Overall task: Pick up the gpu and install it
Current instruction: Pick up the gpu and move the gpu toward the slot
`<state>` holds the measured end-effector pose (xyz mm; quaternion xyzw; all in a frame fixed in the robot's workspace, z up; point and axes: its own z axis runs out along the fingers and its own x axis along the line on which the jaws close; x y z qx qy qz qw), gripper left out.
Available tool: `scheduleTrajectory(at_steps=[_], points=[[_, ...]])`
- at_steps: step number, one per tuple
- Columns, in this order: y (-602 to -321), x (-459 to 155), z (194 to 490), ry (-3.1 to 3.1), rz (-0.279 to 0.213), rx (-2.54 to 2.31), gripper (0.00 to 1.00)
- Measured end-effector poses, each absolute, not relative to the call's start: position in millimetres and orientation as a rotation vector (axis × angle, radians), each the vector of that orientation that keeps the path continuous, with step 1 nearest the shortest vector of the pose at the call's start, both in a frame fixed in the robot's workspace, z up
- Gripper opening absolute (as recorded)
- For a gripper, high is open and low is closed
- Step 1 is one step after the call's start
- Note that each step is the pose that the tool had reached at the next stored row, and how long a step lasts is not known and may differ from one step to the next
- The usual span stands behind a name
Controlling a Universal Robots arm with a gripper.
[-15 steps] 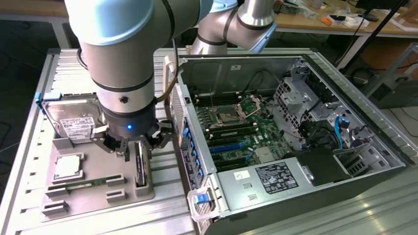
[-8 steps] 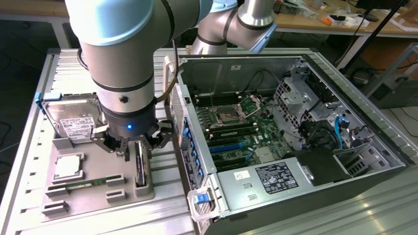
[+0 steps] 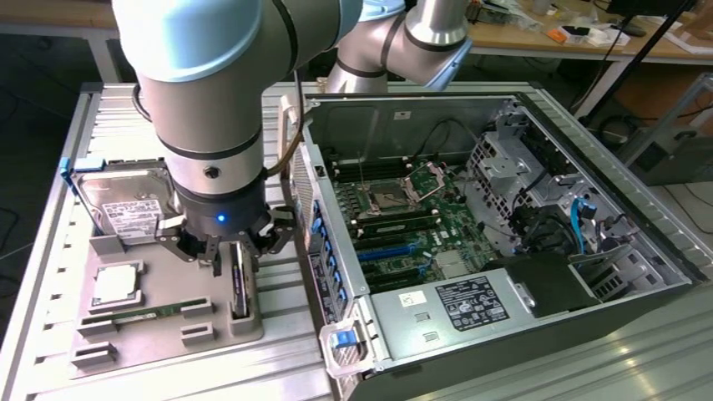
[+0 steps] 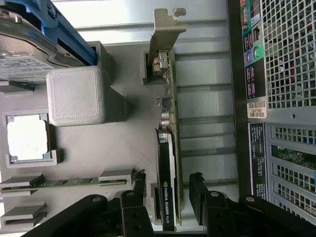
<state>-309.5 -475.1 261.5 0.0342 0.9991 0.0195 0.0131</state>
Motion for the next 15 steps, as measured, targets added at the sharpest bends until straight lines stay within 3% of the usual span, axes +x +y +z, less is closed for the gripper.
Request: scheduleTrajectory(at_steps=[15], points=[[-470.3,-309.6,252.5,3.113,0.061,0.107,0.48]])
